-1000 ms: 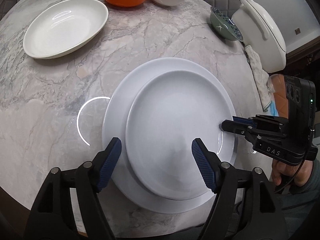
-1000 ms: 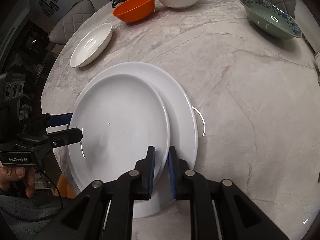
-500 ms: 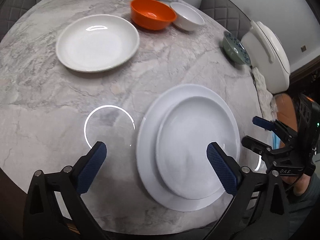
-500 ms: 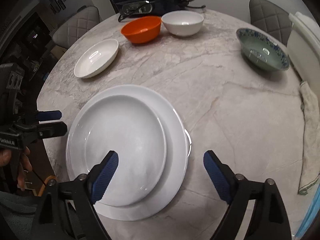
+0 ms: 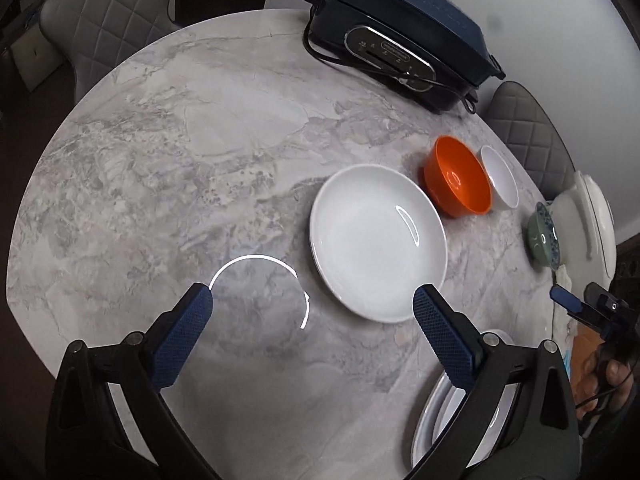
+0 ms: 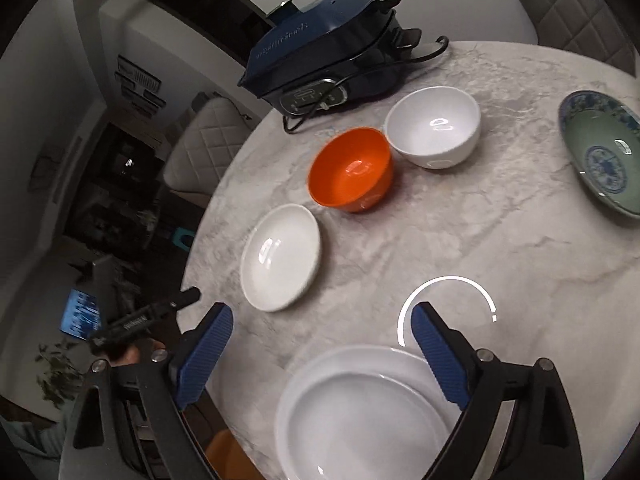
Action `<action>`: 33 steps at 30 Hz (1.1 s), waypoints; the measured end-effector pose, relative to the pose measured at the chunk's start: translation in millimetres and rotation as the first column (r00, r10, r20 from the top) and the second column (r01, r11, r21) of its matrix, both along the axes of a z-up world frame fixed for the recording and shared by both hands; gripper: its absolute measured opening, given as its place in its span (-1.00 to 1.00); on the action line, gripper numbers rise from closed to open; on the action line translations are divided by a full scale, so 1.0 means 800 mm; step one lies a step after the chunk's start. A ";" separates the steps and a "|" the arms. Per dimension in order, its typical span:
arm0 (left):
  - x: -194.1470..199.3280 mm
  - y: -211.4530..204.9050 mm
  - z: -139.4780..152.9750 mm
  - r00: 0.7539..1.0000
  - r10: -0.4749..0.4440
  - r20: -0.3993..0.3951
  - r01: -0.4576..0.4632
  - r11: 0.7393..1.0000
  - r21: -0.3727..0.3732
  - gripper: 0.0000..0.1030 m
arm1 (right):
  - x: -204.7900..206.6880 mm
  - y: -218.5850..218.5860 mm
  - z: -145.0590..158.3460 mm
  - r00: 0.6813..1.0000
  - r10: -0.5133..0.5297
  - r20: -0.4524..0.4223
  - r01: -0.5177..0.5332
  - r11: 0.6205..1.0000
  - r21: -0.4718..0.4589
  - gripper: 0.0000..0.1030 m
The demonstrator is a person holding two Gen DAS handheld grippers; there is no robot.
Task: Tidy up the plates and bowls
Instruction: 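Move both tools to the white deep plate beside the orange bowl, then close the left tool on the deep plate's rim while the right tool grips it too, then lift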
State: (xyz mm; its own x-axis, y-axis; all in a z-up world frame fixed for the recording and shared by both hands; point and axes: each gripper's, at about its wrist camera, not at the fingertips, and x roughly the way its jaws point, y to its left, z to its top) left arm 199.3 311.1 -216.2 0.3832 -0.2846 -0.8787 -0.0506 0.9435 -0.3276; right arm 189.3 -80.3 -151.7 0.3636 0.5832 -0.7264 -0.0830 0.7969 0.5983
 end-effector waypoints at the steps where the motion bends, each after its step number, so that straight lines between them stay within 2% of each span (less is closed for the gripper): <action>1: 0.010 0.002 -0.006 1.000 -0.015 -0.004 0.015 1.000 0.006 0.95 | 0.015 0.010 -0.007 1.000 -0.003 -0.018 0.004 1.000 0.016 0.79; 6: 0.054 -0.008 -0.044 0.987 -0.145 -0.075 0.145 0.989 -0.003 0.95 | 0.066 0.061 -0.056 0.991 0.016 -0.132 -0.007 0.998 0.066 0.41; 9: 0.064 -0.017 -0.062 0.973 -0.205 -0.106 0.206 0.979 -0.007 0.95 | 0.083 0.084 -0.082 0.984 0.030 -0.177 -0.013 0.995 0.095 0.31; 13: 0.076 -0.017 -0.080 0.967 -0.217 -0.137 0.217 0.976 -0.013 0.90 | 0.095 0.097 -0.106 0.981 -0.003 -0.195 0.017 0.997 0.072 0.30; 15: 0.080 -0.016 -0.086 0.964 -0.221 -0.150 0.221 0.975 -0.020 0.80 | 0.101 0.099 -0.116 0.978 -0.011 -0.209 0.025 0.998 0.066 0.30; 17: 0.087 -0.016 -0.090 0.961 -0.229 -0.158 0.229 0.973 -0.020 0.55 | 0.105 0.103 -0.124 0.974 -0.008 -0.225 0.020 0.999 0.050 0.30; 21: 0.098 -0.017 -0.092 0.961 -0.229 -0.158 0.230 0.973 -0.009 0.43 | 0.108 0.104 -0.136 0.968 -0.003 -0.252 0.019 0.998 0.061 0.30; 24: 0.106 -0.024 -0.093 0.954 -0.252 -0.160 0.251 0.968 -0.029 0.06 | 0.110 0.102 -0.140 0.966 -0.013 -0.258 0.031 0.997 0.068 0.27; 26: 0.106 -0.028 -0.094 0.949 -0.268 -0.168 0.264 0.963 -0.047 -0.28 | 0.110 0.101 -0.140 0.968 -0.010 -0.253 0.027 0.998 0.065 0.25; 29: 0.108 -0.034 -0.097 0.945 -0.278 -0.172 0.271 0.960 -0.063 -0.40 | 0.112 0.101 -0.140 0.971 -0.009 -0.239 0.022 0.999 0.050 0.21; 31: 0.108 -0.036 -0.098 0.942 -0.289 -0.173 0.280 0.957 -0.072 -0.41 | 0.114 0.102 -0.140 0.972 -0.011 -0.234 0.020 0.999 0.035 0.18; 33: 0.110 -0.040 -0.099 0.938 -0.301 -0.173 0.291 0.953 -0.079 -0.41 | 0.115 0.104 -0.139 0.972 -0.005 -0.236 0.007 1.000 0.006 0.00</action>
State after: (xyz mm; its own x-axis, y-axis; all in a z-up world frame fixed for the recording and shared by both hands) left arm 287.1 279.1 -295.3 0.1105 -0.4070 -0.9067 0.1654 0.9071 -0.3870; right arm 281.2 3.1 -262.9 0.1860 0.5868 -0.7881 0.0656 0.7928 0.6059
